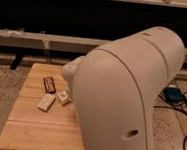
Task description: Drag the ceramic bowl in a circle
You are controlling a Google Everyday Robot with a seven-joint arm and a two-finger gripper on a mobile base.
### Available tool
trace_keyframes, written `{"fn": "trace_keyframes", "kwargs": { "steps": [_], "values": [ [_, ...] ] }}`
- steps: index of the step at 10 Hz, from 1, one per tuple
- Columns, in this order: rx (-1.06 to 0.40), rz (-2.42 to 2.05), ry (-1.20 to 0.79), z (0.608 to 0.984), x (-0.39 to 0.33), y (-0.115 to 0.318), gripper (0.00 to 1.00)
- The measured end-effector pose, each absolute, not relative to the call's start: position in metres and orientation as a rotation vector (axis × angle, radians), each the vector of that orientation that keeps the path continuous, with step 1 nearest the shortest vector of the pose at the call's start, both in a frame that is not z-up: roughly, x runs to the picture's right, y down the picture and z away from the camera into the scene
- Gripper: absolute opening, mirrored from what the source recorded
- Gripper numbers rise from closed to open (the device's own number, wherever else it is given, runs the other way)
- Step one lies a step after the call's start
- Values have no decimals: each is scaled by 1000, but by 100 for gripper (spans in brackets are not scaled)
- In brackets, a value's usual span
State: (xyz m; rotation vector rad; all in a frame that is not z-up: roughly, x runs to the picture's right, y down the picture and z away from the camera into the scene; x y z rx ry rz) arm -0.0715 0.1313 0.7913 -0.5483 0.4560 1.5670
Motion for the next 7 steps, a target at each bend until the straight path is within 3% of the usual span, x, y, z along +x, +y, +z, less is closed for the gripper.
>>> {"fn": "trace_keyframes", "kwargs": {
  "steps": [4, 7],
  "values": [
    [-509, 1548, 518, 795, -23, 166, 77],
    [-510, 1491, 528, 790, -36, 191, 80]
  ]
}}
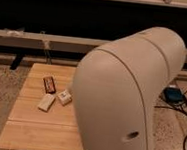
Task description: Drag the ceramic bowl in a circle
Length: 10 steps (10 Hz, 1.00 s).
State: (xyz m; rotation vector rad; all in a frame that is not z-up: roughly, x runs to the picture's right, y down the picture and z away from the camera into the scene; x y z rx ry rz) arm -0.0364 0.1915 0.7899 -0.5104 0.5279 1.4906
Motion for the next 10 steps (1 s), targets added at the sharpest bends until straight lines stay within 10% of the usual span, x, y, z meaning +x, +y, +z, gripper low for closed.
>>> {"fn": "trace_keyframes", "kwargs": {
  "steps": [10],
  "values": [
    [-508, 1483, 534, 790, -36, 192, 80]
  ]
}}
